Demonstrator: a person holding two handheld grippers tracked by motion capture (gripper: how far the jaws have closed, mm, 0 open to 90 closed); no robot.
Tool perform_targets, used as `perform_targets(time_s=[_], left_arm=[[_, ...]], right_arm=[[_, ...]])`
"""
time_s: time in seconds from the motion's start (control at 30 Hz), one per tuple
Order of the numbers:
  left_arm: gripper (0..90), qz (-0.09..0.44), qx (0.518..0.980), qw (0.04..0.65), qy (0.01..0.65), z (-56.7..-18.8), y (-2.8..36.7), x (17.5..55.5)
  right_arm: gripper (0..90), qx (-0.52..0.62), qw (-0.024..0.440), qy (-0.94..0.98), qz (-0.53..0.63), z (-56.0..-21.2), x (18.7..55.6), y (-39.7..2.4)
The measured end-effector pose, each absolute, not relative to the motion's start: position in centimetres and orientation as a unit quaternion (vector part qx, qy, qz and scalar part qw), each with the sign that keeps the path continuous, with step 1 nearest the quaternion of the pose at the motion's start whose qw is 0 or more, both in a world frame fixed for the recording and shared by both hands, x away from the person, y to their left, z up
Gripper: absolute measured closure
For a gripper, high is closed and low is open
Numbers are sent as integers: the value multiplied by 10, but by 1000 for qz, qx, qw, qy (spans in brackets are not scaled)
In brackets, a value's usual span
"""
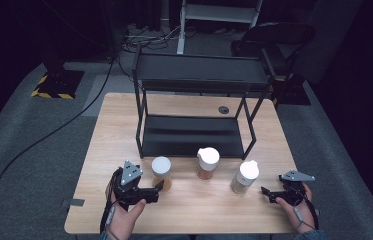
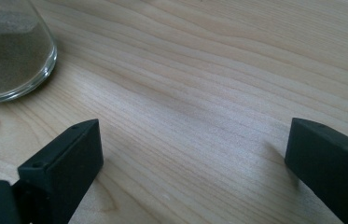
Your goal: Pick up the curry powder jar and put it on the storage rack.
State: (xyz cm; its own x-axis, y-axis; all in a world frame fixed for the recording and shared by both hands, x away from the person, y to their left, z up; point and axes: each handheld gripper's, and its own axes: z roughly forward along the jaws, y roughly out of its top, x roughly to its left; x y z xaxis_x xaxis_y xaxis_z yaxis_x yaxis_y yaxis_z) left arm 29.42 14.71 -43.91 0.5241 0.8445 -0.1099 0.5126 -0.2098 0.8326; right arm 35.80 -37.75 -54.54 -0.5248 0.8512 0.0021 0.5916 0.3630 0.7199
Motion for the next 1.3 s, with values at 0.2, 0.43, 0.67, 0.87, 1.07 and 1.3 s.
perform_targets(time_s=[0.2, 0.43, 0.67, 0.87, 1.07, 1.3], left_arm=[[56, 200, 757, 439, 441, -444, 140, 302], [56, 200, 759, 437, 440, -449, 132, 309], [56, 206, 754, 438, 443, -453, 130, 317], [59, 207, 753, 438, 445, -457, 127, 323], [66, 204, 752, 436, 450, -461, 126, 329], [176, 204, 759, 431, 444, -463, 121, 332]], right_arm=[[40, 449, 190, 803, 342, -545, 358, -378], [40, 449, 190, 803, 342, -545, 358, -378], [40, 449, 190, 803, 342, -545, 358, -378], [40, 449, 190, 803, 342, -545, 358, -378], [40, 449, 190, 803, 342, -545, 358, -378], [40, 449, 190, 803, 342, -545, 358, -378]])
